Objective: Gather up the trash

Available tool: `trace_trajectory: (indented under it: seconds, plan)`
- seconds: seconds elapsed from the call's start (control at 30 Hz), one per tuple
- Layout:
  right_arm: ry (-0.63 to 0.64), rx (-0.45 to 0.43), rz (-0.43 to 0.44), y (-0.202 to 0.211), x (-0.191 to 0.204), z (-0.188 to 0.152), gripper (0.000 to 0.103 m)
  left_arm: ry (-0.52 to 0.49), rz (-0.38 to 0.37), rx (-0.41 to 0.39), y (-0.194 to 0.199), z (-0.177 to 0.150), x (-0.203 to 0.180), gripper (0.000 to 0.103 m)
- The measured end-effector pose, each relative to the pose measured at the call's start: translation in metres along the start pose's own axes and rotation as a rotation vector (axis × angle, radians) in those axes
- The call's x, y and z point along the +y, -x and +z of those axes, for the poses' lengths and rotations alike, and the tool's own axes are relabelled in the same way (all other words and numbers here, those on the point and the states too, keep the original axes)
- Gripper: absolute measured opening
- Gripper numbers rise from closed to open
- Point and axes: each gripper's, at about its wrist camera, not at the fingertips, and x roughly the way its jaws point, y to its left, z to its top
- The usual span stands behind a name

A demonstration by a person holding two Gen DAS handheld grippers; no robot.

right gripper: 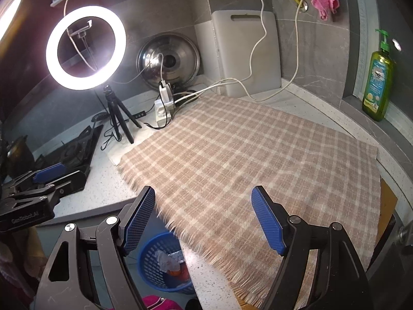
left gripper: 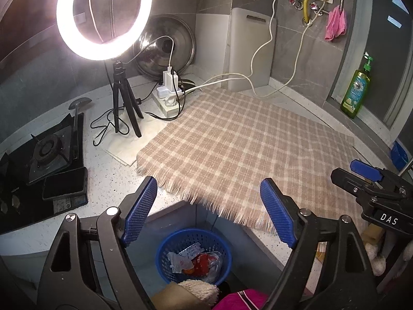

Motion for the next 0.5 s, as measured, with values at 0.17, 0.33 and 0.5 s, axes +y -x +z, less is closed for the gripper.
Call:
trace_trajectory:
  seconds: [0.17,0.33,0.5]
  plan:
    - [-0.002,-0.013,-0.014,0.001,-0.003,0.002,0.077,0.002,0.003,-0.019,0.005,0.005,-0.004,0.093]
    - [-0.022,-0.011,-0.009,0.002,-0.01,0.004,0.077,0.002,0.006,-0.026,0.006,0.008,-0.009,0.098]
    - [-0.033,-0.005,-0.003,0.001,-0.016,0.007,0.077,0.003,0.005,-0.023,0.005,0.01,-0.012,0.098]
